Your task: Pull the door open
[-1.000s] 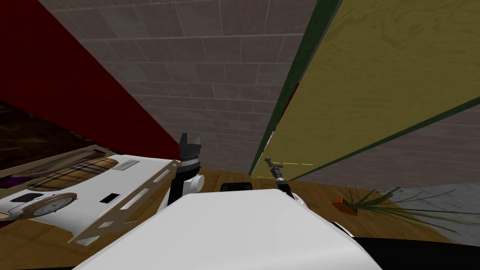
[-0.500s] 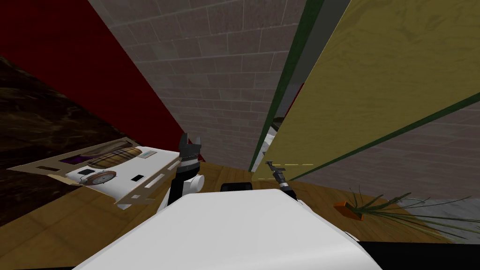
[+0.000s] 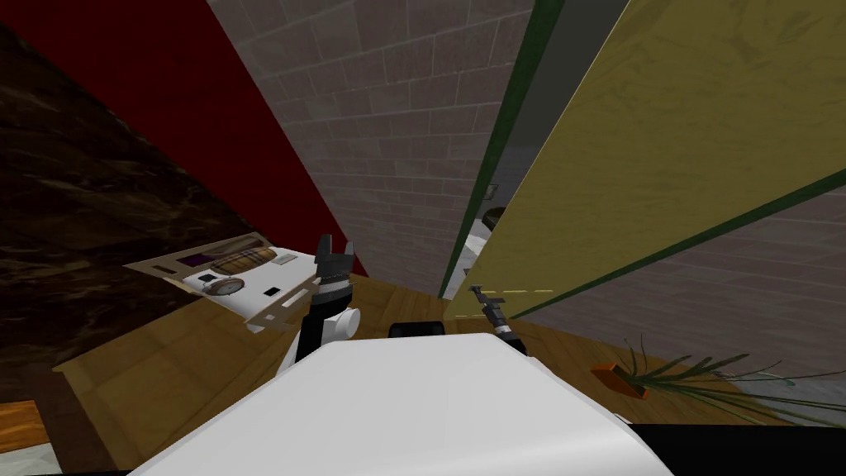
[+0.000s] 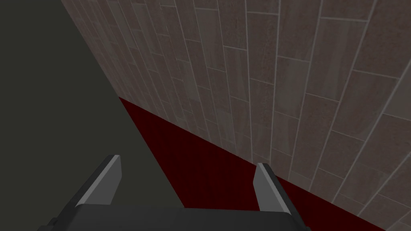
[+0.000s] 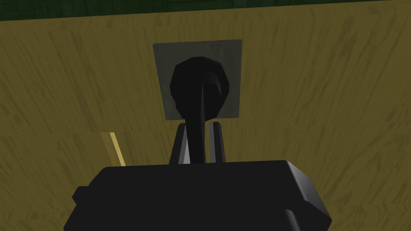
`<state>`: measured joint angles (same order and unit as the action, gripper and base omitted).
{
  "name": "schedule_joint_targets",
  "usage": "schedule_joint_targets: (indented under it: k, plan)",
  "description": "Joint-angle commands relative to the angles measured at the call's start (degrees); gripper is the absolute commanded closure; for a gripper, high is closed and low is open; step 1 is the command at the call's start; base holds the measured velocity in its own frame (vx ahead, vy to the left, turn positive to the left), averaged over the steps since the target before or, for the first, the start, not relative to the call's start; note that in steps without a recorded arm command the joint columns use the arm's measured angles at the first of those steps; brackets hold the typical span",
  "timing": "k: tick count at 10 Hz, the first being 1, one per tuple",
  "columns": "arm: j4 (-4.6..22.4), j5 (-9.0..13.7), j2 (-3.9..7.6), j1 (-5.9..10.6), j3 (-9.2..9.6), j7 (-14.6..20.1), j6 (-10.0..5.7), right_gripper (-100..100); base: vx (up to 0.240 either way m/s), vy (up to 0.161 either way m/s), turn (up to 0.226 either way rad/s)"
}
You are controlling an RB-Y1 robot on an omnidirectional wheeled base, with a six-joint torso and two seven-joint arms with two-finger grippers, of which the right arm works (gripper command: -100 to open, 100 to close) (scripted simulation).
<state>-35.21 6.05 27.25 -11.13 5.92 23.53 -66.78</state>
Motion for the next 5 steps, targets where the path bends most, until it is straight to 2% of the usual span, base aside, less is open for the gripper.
schedule_joint_targets:
  k: [1,5]
  plan:
    - [0.9,0.0,0.17,-0.37,0.28,0.3,-1.19,100,-0.182,-0.084,0.165]
    - [2.4,0.0,0.96,-1.11,0.77,0.9,-3.97,100,-0.221,-0.074,0.184]
